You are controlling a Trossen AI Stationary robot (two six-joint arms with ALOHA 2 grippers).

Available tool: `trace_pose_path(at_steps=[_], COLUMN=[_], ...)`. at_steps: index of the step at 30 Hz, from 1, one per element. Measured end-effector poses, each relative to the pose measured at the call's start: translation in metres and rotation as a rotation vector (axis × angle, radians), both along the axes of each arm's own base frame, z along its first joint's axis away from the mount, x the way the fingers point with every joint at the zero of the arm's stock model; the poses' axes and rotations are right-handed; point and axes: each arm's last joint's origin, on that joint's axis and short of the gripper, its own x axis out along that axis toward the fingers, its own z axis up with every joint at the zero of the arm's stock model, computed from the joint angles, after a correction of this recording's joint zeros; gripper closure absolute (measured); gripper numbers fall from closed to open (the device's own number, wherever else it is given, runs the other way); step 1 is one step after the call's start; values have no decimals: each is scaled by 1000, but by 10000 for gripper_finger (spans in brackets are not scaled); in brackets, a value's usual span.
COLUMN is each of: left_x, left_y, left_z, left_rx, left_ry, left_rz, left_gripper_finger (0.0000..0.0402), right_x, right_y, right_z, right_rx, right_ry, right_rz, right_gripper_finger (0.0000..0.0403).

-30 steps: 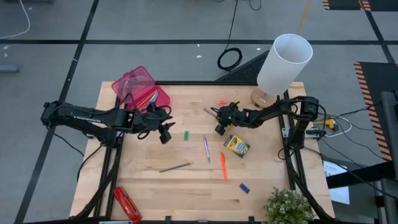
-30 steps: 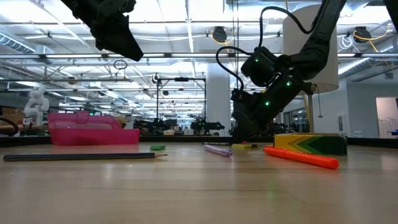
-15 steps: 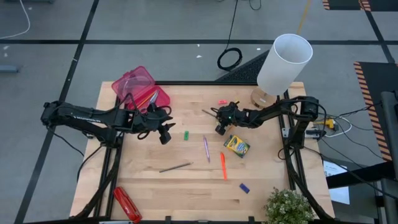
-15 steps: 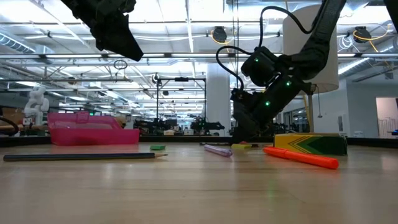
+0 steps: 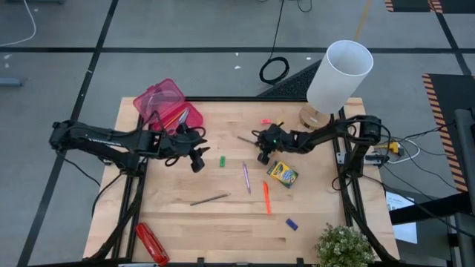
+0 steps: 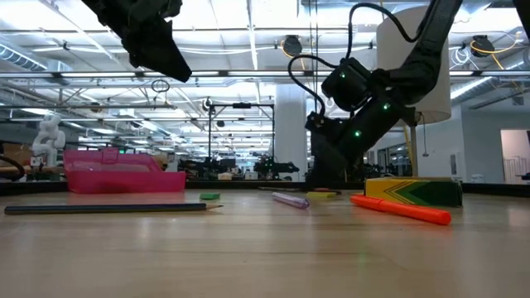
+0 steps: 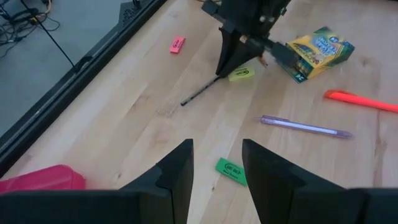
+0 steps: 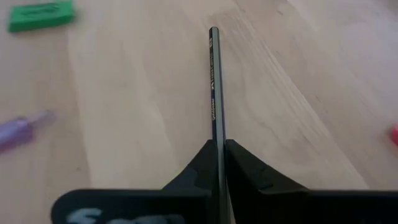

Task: Pack school essentials
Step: Put the top black pencil into the pink supply box

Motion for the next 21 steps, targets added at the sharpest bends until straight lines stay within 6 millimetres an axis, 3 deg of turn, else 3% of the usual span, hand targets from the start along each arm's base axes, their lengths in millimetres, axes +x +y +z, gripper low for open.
trace_pose_path(at_steps=[11,21], left_x=[29,60], left_y=[-5,-10], left_z=[-26,-43], left_rx=[30,159], left_ry=[98,53], left_rz=[-169,-244], left_gripper_finger=[250,145], right_x=[6,3], right_y=[18,43], right_z=[25,56], right_rx=[-63,-149], right_ry=[-78,-130], right_rz=[97,232], right_gripper_finger=[389,389])
